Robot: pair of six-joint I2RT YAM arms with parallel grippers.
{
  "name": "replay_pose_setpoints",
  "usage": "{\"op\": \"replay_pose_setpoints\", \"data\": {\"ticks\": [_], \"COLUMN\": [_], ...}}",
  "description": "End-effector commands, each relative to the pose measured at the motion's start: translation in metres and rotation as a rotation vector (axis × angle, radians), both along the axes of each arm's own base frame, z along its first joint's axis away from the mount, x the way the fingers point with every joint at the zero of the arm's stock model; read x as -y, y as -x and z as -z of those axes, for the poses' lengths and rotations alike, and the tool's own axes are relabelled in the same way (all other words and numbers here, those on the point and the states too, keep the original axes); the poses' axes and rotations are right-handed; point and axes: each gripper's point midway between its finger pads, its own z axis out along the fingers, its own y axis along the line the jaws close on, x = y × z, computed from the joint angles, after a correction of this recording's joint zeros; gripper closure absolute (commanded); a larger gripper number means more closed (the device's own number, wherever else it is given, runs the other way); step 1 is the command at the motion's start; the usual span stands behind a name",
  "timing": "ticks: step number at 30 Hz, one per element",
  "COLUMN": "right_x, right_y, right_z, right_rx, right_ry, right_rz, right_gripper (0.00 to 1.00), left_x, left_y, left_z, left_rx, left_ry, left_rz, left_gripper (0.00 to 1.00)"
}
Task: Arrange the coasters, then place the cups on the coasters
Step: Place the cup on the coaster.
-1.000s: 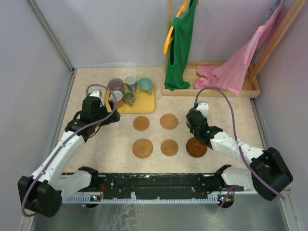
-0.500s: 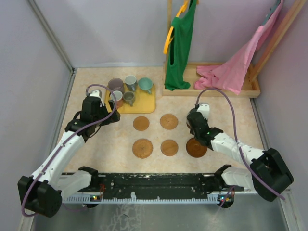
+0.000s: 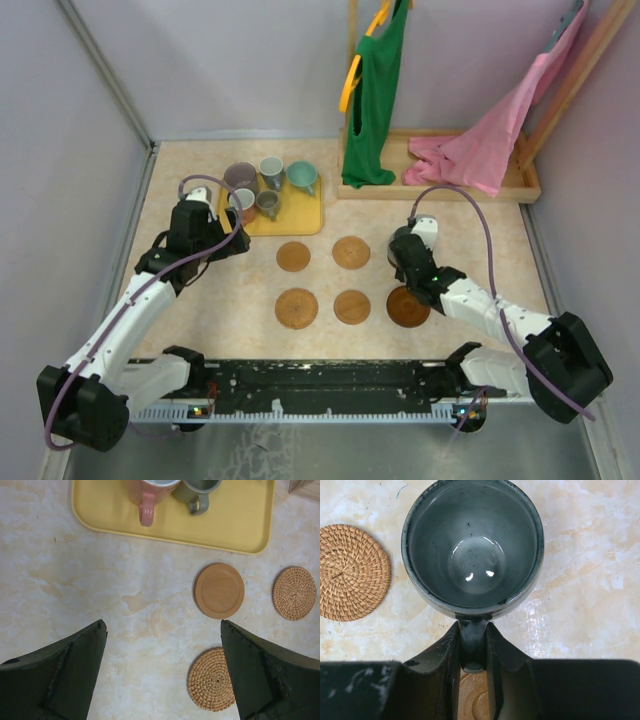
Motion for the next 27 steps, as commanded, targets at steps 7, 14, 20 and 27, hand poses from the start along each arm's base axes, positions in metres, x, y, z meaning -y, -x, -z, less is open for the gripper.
{"op": "replay_pose_setpoints", "data": {"ticks": [7, 14, 20, 27], "right_x": [-0.002, -0.002, -0.002, 0.001], "right_y": [-0.009, -0.008, -0.006, -0.002], "right_z": [-0.011, -0.007, -0.004, -0.018], "right_rx": [0.055, 0.041, 0.03, 0.039], "right_ry": [-0.055, -0.056, -0.058, -0.067], "right_rz": [0.044, 0.046, 0.051, 0.059], "right_gripper": [0.79, 0.71, 0.63, 0.62], "left_x": [0.002, 0.002, 0.002, 0.002], "left_y": [-0.004, -0.005, -0.006, -0.007], "left_z": [-0.006, -0.007, -0.008, -0.01], "left_rx": [0.029, 0.031, 0.034, 0.038], "left_ry": [0.02, 0.021, 0.019, 0.019], "left_rz": [0.001, 0.001, 0.001, -0.001], "left_gripper": [0.0, 0.0, 0.0, 0.0]}}
